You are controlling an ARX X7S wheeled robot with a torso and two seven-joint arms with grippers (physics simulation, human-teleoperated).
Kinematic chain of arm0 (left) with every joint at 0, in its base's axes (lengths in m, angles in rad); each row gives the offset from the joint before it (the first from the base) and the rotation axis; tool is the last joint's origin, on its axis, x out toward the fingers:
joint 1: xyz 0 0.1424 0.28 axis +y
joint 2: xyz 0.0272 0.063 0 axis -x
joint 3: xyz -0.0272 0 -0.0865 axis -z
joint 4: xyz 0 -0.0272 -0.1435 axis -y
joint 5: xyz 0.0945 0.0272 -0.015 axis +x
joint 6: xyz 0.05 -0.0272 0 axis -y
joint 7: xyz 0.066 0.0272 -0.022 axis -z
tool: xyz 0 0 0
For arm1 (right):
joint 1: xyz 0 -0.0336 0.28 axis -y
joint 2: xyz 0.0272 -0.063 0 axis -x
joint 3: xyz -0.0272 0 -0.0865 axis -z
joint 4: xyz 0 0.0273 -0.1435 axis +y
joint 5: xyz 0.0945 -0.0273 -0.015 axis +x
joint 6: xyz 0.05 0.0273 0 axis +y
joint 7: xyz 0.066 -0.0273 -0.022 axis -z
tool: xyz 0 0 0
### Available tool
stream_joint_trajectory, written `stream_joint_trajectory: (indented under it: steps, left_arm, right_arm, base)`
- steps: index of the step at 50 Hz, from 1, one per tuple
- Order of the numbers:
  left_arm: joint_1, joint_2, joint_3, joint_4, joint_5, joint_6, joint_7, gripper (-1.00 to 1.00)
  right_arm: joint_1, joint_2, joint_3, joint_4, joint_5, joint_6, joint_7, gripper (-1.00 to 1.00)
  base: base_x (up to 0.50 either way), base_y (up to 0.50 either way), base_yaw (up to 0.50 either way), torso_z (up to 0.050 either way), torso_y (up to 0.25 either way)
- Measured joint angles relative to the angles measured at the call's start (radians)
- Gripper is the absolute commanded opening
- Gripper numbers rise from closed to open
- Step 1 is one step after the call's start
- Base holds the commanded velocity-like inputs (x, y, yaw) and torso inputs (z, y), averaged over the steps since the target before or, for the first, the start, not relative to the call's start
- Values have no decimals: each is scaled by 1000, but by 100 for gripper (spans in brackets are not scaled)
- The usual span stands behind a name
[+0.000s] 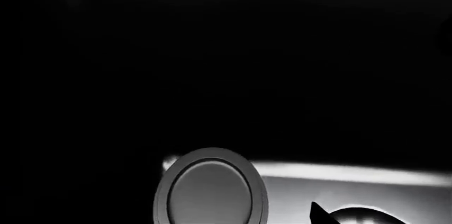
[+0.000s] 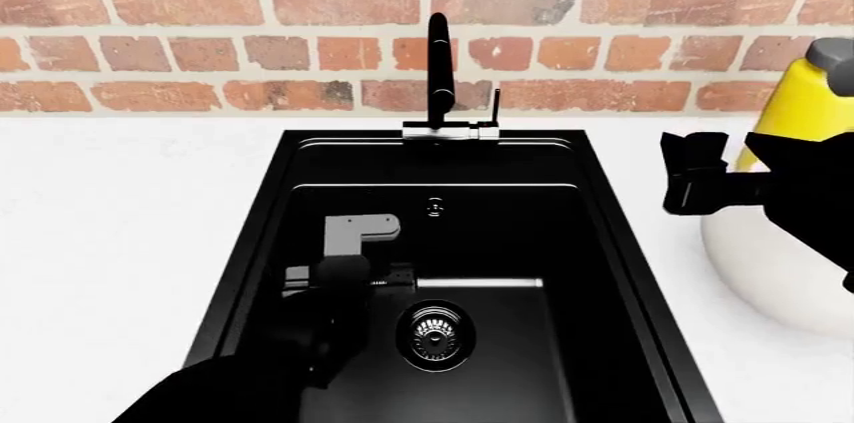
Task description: Pick the cup and bowl from the sink and place them on the counter for drying.
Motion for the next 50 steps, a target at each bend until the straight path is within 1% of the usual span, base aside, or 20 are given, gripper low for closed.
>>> stream_joint_trajectory:
  steps: [7, 8, 15, 25, 33, 36, 44, 50]
  left_arm:
    - [-5, 0, 92, -6, -72, 28, -1, 100]
    - [-5, 0, 98, -7, -76, 31, -1, -100]
    - [2, 0, 100, -7, -67, 47, -4, -100]
    - [16, 0, 24, -2, 6, 54, -6, -100]
    - [13, -5, 61, 20, -14, 57, -44, -100]
    - [14, -36, 78, 99, -23, 46, -88, -100]
    - [16, -167, 107, 428, -58, -7, -234, -100]
    - [3, -250, 112, 644, -88, -48, -318, -100]
  right_arm:
    - [-15, 1, 2, -1, -6, -7, -7, 100]
    - [-17, 1, 3, -1, -7, -9, -8, 100]
    - [-35, 4, 8, -6, -10, -17, -13, 100]
    - [-47, 6, 9, -10, -14, -24, -20, 100]
    - [-47, 6, 7, -10, -15, -26, -23, 100]
    - [-43, 7, 5, -9, -14, -26, -23, 100]
    - [-32, 5, 0, -5, -15, -26, -26, 100]
    - [-26, 3, -4, -2, -15, -26, -27, 100]
  base:
    - [0, 0, 0, 0, 0]
    - [0, 0, 0, 0, 0]
    - [0, 1, 1, 0, 0]
    - [0, 4, 6, 0, 0]
    - [0, 2, 4, 0, 0]
    - [0, 0, 0, 0, 0]
    - [0, 0, 0, 0, 0]
    - [0, 0, 0, 0, 0]
